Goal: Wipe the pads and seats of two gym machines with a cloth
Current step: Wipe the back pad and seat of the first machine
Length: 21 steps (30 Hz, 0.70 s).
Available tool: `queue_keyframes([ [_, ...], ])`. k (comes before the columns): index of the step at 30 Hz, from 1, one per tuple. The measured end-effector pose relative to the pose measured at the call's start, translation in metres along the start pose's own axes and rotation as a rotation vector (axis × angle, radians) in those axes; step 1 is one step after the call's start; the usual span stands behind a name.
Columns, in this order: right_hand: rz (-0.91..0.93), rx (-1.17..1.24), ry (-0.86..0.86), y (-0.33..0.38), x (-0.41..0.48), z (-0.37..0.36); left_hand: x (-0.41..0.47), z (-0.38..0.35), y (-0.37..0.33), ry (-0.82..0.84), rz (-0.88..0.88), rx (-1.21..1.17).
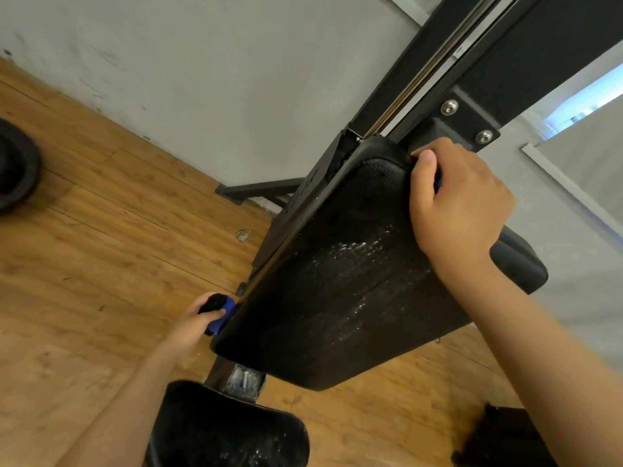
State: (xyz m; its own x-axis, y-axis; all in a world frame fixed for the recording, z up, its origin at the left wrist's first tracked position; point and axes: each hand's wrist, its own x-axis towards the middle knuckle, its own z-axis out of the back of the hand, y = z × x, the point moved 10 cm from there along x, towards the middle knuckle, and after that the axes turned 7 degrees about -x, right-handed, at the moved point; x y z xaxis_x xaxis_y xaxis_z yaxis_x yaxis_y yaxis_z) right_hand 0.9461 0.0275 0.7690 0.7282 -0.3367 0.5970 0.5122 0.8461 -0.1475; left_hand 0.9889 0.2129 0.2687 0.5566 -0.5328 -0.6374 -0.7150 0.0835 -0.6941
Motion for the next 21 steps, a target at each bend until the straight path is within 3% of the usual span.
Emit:
queue_keyframes([
  [7,0.013,-0.013,-0.005,0.000,0.001,-0.001,-0.001,0.014,0.043,-0.151,0.109,0.018],
  [12,0.019,-0.006,-0.015,0.001,0.001,-0.001,-0.009,0.019,0.067,-0.143,0.178,-0.032],
  [16,0.025,-0.010,-0.018,0.000,0.000,-0.001,-0.019,0.017,0.047,-0.159,0.155,-0.141],
  [21,0.040,-0.046,-0.028,0.001,0.000,-0.001,-0.030,-0.017,-0.027,-0.073,-0.033,0.040],
])
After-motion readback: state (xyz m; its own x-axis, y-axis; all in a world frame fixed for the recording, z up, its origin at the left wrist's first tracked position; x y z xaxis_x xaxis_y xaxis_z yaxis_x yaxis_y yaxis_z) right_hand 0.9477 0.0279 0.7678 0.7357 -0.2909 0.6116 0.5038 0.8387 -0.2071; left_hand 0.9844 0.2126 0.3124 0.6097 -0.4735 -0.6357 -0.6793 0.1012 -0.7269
